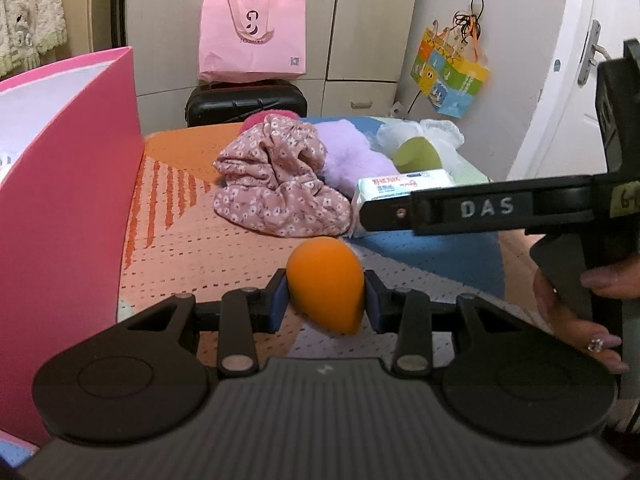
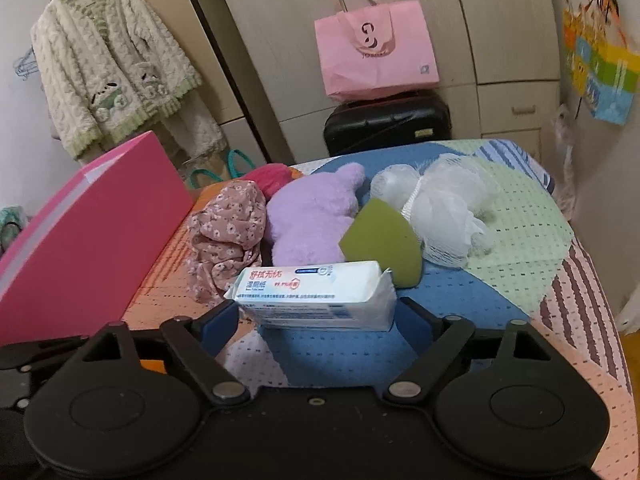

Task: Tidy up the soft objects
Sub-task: 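Close the left gripper on the orange sponge while the right gripper grasps the white wipe pack, then carry the orange sponge and the wipe pack with both grippers over the pink box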

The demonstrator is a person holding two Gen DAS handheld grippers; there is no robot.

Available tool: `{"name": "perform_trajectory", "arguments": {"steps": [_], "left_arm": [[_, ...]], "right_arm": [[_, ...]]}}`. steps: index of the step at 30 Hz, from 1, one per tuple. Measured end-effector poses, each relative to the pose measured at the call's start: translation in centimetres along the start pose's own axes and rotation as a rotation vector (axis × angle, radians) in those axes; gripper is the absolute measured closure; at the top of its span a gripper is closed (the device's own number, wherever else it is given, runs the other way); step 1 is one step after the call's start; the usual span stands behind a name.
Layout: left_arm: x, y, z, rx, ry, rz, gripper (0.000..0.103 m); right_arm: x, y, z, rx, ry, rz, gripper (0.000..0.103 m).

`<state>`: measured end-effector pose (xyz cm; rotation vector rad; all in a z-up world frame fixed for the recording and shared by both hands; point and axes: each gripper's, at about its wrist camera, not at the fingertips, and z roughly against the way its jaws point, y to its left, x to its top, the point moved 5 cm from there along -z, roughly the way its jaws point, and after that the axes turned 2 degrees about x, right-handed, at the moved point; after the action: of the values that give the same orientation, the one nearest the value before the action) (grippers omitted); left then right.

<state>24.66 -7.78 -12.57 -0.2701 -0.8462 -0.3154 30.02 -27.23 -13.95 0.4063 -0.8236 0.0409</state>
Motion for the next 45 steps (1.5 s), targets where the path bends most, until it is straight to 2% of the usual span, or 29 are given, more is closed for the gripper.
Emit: {"name": "perform_trajectory", "arguments": {"steps": [10,14,19,23,26,45], "left_arm": [[-0.5,0.0,0.3,-0.012,-0.011,-0.007,0.064],[-0.6,0.0,0.3,-0.012,-0.021,-0.009,0.064],[-0.6,0.2,0.5,-0.026,-0.022,0.01,0.064],[-0.6,0.1,0.5,-0.028,-0.022,0.005,0.064],[-0.6,0.2,0.6,-0.03,-0.022,0.008,0.064],[-1.7,0.7,4.0,-0.005,-0.007,0.035,0.064]], "right_arm": [[-0.9,2.3,-1.1,-0.197,-0.013,0.225,0.011],[-0.9,3.0,-1.1,-0.234,-0.03,0.263,0.011],[-0.7,2.6,-0.5,-0.22,-0.049,0.229,0.011],[-0.9,2.5,0.1,-0.181,-0.079,0.195,0.022],[-1.2,2.6,0.5,-0.17,-0.089,0.194,0.024],[-4.3,3.2,5.2,-0.113,-0.078,0.141,0.024]]}}
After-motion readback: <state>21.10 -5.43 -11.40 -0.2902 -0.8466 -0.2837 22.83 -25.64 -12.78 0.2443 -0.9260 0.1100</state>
